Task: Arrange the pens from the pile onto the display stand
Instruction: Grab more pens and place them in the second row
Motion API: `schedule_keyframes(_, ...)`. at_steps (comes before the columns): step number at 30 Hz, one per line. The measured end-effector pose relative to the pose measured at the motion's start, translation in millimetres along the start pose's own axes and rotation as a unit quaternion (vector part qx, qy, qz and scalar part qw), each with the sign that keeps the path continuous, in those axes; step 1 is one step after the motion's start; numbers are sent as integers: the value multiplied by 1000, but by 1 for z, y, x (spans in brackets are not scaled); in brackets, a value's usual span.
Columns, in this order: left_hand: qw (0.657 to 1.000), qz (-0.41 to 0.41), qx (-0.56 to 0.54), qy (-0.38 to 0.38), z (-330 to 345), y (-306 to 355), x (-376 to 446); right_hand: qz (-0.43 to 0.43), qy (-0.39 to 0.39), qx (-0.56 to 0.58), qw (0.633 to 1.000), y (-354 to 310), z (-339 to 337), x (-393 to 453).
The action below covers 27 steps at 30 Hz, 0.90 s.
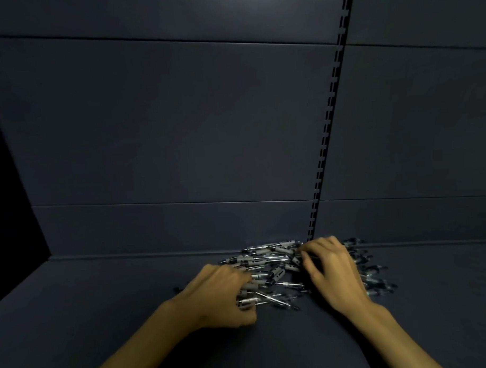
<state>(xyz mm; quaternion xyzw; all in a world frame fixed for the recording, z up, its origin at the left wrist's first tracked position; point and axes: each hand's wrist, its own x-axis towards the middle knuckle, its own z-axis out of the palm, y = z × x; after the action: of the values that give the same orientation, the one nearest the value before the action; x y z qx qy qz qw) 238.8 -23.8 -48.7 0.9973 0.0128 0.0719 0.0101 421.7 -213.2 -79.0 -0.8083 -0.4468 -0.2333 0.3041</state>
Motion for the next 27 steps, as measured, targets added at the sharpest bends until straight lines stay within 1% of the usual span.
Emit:
schedule_keyframes(4, 998, -10, 20, -52, 2, 0, 2, -12, -9, -19, 1000, 1, 1, -1)
schedule_keyframes(7, 997, -24, 18, -66, 7, 0, 4, -27, -20, -39, 999, 3, 4, -1)
schedule_keyframes(10, 998, -40, -8, -46, 10, -2, 4, -34, 2, -47, 998, 5, 5, 1)
schedule_keyframes(12, 995, -59, -77, -18, 10, -2, 2, -42, 14, -52, 998, 4, 5, 2)
schedule_keyframes(14, 980, -75, -177, 48, 8, 2, 0, -58, 19, -64, 996, 2, 6, 3)
schedule_keyframes(15, 963, -82, -238, 100, 5, 6, 1, -65, 21, -74, 995, 1, 6, 3)
schedule_keyframes(16, 934, -90, -310, 154, 2, 11, 2, -71, 22, -84, 994, 0, 6, 3)
schedule_keyframes(17, 894, -101, -385, 203, -2, 18, 5, -78, 24, -93, 992, 0, 5, 3)
schedule_keyframes(18, 848, -117, -458, 239, -6, 24, 8, -84, 27, -98, 991, -1, 4, 3)
schedule_keyframes(19, 799, -134, -524, 262, -9, 30, 13, -87, 31, -98, 991, -2, 3, 3)
schedule_keyframes(20, 755, -152, -578, 270, -13, 35, 18, -88, 37, -94, 991, -3, 1, 3)
schedule_keyframes(21, 721, -166, -617, 267, -15, 40, 24, -83, 43, -83, 992, -5, 0, 4)
schedule_keyframes(22, 701, -173, -641, 261, -17, 44, 29, -69, 51, -59, 995, -8, -2, 5)
schedule_keyframes(23, 694, -170, -652, 254, -19, 48, 34, -42, 59, -17, 997, -12, -5, 6)
schedule_keyframes(24, 698, -162, -652, 249, -19, 52, 38, -7, 70, 42, 997, -17, -9, 9)
schedule_keyframes(26, 713, -144, -642, 243, -17, 57, 42, 49, 81, 169, 981, -33, -24, 17)
schedule_keyframes(27, 718, -140, -638, 238, -16, 59, 43, 60, 73, 223, 970, -42, -33, 21)
